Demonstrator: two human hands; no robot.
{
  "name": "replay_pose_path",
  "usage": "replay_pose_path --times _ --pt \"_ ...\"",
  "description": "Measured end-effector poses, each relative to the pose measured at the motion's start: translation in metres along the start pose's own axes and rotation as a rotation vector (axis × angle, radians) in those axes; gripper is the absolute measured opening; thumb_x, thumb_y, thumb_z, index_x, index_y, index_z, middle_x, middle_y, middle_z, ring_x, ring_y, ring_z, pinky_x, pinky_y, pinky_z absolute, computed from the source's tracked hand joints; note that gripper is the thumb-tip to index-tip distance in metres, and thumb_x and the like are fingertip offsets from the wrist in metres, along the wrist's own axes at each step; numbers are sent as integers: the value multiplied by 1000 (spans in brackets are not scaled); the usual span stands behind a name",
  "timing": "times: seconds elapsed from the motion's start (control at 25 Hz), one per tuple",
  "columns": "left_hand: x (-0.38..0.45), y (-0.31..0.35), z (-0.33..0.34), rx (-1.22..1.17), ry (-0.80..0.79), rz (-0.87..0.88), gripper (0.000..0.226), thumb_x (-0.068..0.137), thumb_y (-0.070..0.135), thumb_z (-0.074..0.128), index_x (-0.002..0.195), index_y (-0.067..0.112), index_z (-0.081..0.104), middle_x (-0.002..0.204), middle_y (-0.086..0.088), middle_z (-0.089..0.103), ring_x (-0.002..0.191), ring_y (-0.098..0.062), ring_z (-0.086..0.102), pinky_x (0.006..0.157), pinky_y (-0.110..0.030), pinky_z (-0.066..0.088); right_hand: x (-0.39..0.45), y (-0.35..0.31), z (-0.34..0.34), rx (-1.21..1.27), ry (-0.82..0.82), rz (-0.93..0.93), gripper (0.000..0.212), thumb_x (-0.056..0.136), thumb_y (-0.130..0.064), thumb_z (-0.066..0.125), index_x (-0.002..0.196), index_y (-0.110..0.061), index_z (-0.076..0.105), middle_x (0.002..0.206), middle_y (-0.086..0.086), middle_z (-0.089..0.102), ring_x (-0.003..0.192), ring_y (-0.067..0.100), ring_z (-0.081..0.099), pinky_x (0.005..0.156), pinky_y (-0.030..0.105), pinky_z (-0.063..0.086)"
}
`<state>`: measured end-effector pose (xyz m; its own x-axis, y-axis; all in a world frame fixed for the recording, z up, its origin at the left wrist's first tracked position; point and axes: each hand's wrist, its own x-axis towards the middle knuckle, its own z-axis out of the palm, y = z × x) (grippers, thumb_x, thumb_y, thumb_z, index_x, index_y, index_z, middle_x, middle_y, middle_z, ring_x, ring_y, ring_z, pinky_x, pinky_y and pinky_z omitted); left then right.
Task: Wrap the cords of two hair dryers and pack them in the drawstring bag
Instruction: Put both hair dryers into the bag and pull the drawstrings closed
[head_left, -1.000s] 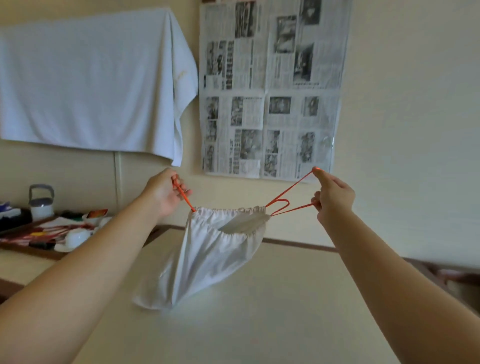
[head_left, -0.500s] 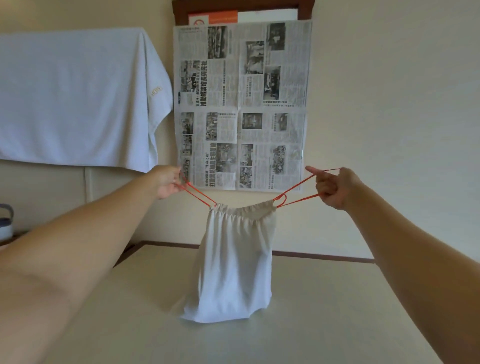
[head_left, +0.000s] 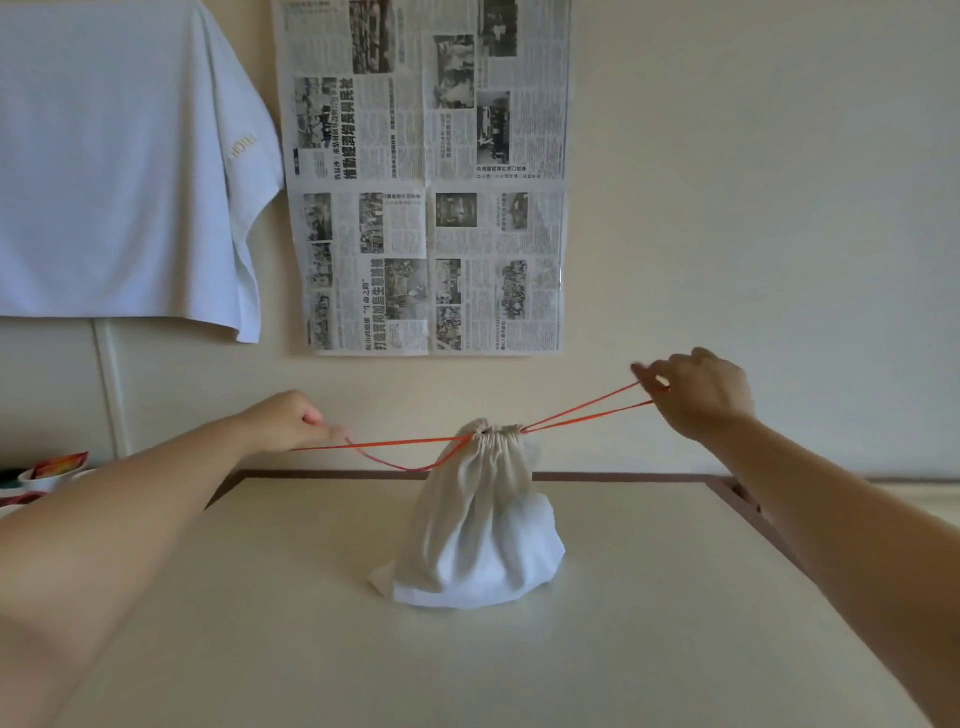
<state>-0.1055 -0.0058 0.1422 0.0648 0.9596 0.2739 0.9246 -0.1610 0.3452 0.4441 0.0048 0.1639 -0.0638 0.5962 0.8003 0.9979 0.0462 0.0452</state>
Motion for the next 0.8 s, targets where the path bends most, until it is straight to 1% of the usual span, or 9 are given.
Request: replay_pose_path --times 0.08,0.2,0.24,0.32,0.44,0.52,0.64,0.72,0.8 --pt "4 -8 -2 -121 56 -53 62 98 45 65 54 24 28 50 4 22 46 -16 19 54 -35 17 -5 12 4 -203 -13 -303 65 102 -61 25 76 -25 73 71 -3 70 80 24 64 55 29 44" --pt "-3 -20 1 213 273 60 62 104 35 61 56 13 29 46 3 34 46 -23 35 54 -39 37 -19 38 16 -327 -54 -397 58 103 -56 38 67 -18 63 54 -2 56 55 27 61 48 27 46" --pt "-8 -19 3 412 331 63 57 106 36 56 54 13 56 53 -2 52 52 -28 51 60 -40 47 -25 43 19 -339 -57 -393 52 102 -53 46 69 -16 61 51 -2 49 48 28 58 48 29 48" --pt "-11 -6 11 706 419 -20 45 110 36 42 97 11 78 88 -14 75 79 -39 72 71 -41 53 -34 42 20 -330 -52 -338 47 101 -51 45 77 -14 61 49 -4 36 41 27 53 48 27 46" --pt "-16 3 20 748 352 -77 36 111 28 39 126 11 66 101 -18 74 87 -41 72 70 -41 52 -52 38 25 -351 -117 -326 43 106 -54 24 103 -23 53 69 -2 59 63 29 67 55 29 39" --pt "-19 -18 29 716 397 72 28 108 30 47 121 11 63 89 -19 73 75 -42 71 62 -42 50 -67 46 38 -351 -220 -428 39 106 -55 19 107 -27 47 84 -3 68 73 29 71 60 31 42" --pt "-28 -41 43 665 437 321 30 99 38 66 91 9 63 62 -20 67 51 -42 65 49 -43 51 -86 57 51 -229 -220 -384 55 104 -58 9 95 -22 50 61 2 61 43 30 59 48 30 42" --pt "-28 -44 51 657 445 332 30 91 27 79 79 6 62 51 -20 60 40 -41 59 42 -43 50 -93 56 64 -214 -208 -315 58 105 -56 15 91 -16 56 52 2 57 35 28 46 46 27 36" --pt "-29 -40 55 645 497 276 32 83 14 86 69 1 61 44 -22 55 31 -40 54 37 -43 47 -101 41 68 -276 -222 -271 45 106 -51 29 99 -17 57 60 1 64 46 30 58 49 28 39"
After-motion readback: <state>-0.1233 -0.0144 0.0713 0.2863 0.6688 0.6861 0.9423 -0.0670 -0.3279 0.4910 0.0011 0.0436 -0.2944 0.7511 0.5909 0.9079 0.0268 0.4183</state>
